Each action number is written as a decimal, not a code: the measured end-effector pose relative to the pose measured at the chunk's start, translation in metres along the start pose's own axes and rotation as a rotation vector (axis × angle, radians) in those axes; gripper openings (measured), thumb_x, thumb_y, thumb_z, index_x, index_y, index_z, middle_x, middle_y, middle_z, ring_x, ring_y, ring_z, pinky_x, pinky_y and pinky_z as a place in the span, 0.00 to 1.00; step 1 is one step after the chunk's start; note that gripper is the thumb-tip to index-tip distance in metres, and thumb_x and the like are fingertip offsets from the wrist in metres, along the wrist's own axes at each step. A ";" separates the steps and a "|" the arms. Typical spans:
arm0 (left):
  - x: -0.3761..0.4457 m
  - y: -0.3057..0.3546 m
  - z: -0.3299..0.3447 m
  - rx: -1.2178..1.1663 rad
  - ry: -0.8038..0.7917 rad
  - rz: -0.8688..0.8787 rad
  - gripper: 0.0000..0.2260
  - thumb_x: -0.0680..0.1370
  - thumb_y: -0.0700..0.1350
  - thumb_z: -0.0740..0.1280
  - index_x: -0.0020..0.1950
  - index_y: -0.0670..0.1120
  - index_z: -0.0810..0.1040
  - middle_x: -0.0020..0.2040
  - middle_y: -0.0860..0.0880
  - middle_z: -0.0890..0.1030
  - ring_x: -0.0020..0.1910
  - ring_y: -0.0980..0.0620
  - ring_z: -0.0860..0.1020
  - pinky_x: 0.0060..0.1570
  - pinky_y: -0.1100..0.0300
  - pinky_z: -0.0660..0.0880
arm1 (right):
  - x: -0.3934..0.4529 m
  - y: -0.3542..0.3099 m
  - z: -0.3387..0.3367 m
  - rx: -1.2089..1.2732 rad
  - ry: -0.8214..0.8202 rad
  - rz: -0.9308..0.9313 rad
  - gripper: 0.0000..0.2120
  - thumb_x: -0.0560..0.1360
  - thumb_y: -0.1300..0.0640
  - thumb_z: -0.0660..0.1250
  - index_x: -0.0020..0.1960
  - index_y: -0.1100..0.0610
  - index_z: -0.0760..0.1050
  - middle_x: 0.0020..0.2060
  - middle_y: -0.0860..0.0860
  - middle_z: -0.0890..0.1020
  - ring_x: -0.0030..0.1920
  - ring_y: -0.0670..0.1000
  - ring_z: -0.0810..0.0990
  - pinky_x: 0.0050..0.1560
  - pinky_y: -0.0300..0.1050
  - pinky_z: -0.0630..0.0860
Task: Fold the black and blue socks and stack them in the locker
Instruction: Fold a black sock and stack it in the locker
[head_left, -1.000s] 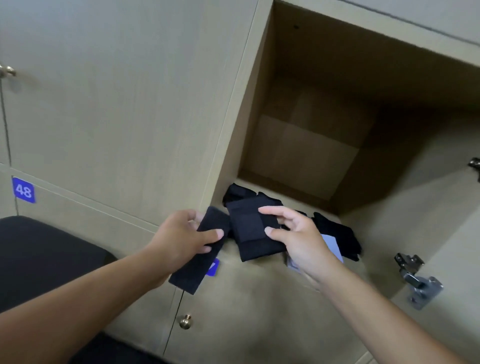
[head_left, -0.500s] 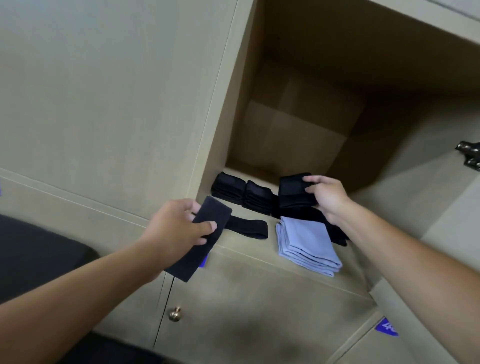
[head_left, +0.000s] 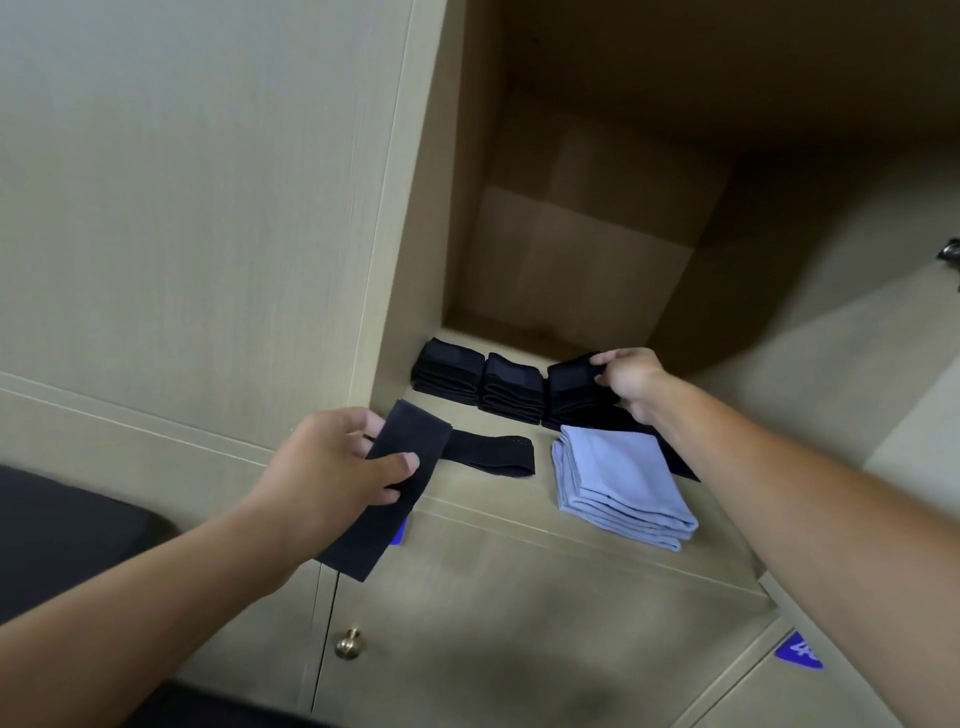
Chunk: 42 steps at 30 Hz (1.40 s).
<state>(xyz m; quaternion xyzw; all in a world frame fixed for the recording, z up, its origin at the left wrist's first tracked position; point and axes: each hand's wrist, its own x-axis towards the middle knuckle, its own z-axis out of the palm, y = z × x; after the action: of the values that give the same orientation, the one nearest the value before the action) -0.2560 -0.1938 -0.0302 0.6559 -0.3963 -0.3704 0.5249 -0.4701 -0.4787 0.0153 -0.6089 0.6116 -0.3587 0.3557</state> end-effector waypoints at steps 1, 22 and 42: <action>0.000 0.000 0.000 -0.001 0.000 -0.003 0.04 0.77 0.42 0.74 0.49 0.44 0.81 0.39 0.48 0.87 0.41 0.47 0.87 0.57 0.40 0.80 | 0.001 0.000 0.001 -0.015 -0.009 0.007 0.14 0.79 0.75 0.60 0.57 0.62 0.79 0.57 0.61 0.79 0.62 0.62 0.78 0.66 0.60 0.75; 0.001 0.001 -0.004 -0.025 0.016 -0.008 0.03 0.78 0.42 0.74 0.48 0.44 0.81 0.41 0.47 0.87 0.43 0.45 0.87 0.59 0.42 0.80 | -0.025 -0.012 -0.016 -0.217 -0.049 -0.102 0.06 0.79 0.65 0.65 0.50 0.59 0.80 0.51 0.56 0.81 0.50 0.54 0.78 0.57 0.51 0.80; -0.011 0.009 -0.009 -0.148 -0.007 0.058 0.03 0.80 0.38 0.70 0.50 0.38 0.79 0.39 0.45 0.84 0.39 0.51 0.85 0.40 0.65 0.82 | -0.222 0.004 0.038 0.099 -0.576 -0.282 0.09 0.80 0.54 0.69 0.59 0.55 0.80 0.48 0.52 0.87 0.40 0.48 0.83 0.43 0.42 0.78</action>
<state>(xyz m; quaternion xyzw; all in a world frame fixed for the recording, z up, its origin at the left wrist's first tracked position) -0.2536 -0.1815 -0.0196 0.6023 -0.3887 -0.3854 0.5810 -0.4379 -0.2566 -0.0067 -0.7459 0.3774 -0.2468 0.4901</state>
